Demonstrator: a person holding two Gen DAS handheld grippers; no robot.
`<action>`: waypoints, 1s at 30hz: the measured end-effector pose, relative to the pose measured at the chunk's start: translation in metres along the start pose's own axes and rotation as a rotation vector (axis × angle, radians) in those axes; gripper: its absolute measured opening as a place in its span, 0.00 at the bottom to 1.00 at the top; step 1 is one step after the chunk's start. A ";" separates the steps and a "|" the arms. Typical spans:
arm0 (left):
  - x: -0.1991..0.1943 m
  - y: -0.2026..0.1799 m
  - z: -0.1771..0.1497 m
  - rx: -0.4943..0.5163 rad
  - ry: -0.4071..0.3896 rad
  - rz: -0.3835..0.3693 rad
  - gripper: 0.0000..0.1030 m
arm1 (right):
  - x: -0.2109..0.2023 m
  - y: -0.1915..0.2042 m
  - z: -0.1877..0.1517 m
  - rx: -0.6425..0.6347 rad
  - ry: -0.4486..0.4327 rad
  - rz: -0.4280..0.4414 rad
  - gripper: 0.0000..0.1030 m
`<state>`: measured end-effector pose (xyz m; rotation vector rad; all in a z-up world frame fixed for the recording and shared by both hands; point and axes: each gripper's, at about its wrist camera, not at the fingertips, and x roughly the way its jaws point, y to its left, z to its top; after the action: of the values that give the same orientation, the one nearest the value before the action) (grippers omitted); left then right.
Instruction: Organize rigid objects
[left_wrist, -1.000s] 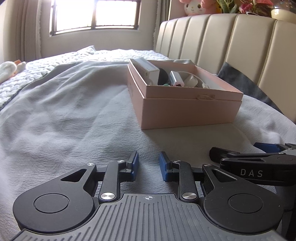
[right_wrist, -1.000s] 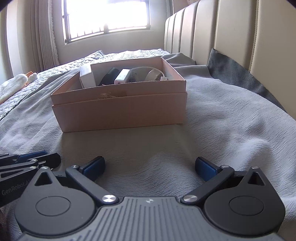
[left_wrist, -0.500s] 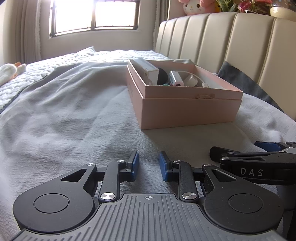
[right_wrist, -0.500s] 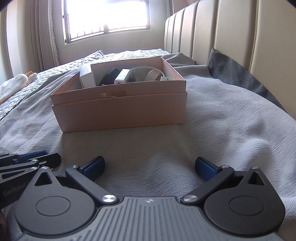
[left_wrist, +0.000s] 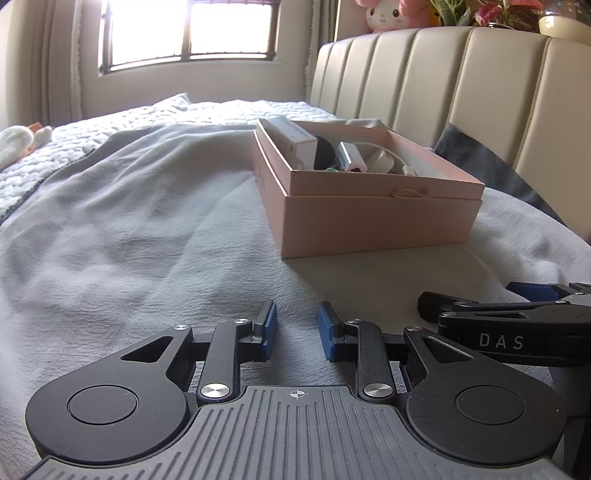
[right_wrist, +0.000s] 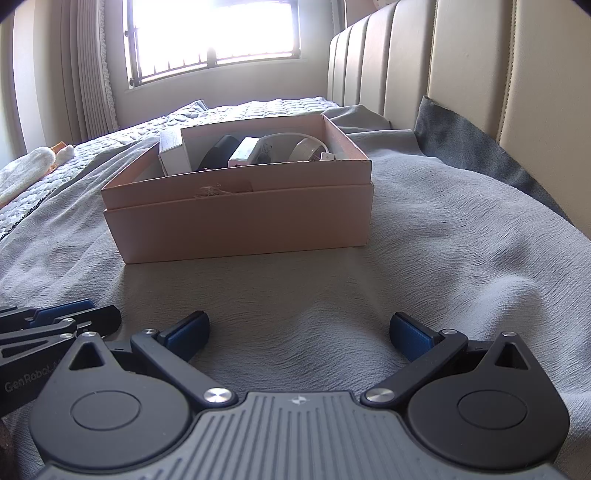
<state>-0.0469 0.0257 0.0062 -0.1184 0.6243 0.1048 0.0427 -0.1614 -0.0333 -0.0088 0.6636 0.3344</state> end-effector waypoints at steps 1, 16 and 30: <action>0.000 0.000 0.000 0.003 0.000 0.002 0.27 | 0.000 0.000 0.000 0.000 0.000 0.000 1.00; -0.001 -0.002 0.000 0.006 -0.001 0.006 0.27 | 0.000 0.000 0.000 0.000 0.000 0.000 1.00; -0.001 -0.002 0.000 0.006 -0.001 0.006 0.27 | 0.000 0.000 0.000 0.000 0.000 0.000 1.00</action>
<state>-0.0473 0.0232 0.0064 -0.1105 0.6242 0.1088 0.0427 -0.1614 -0.0334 -0.0088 0.6635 0.3346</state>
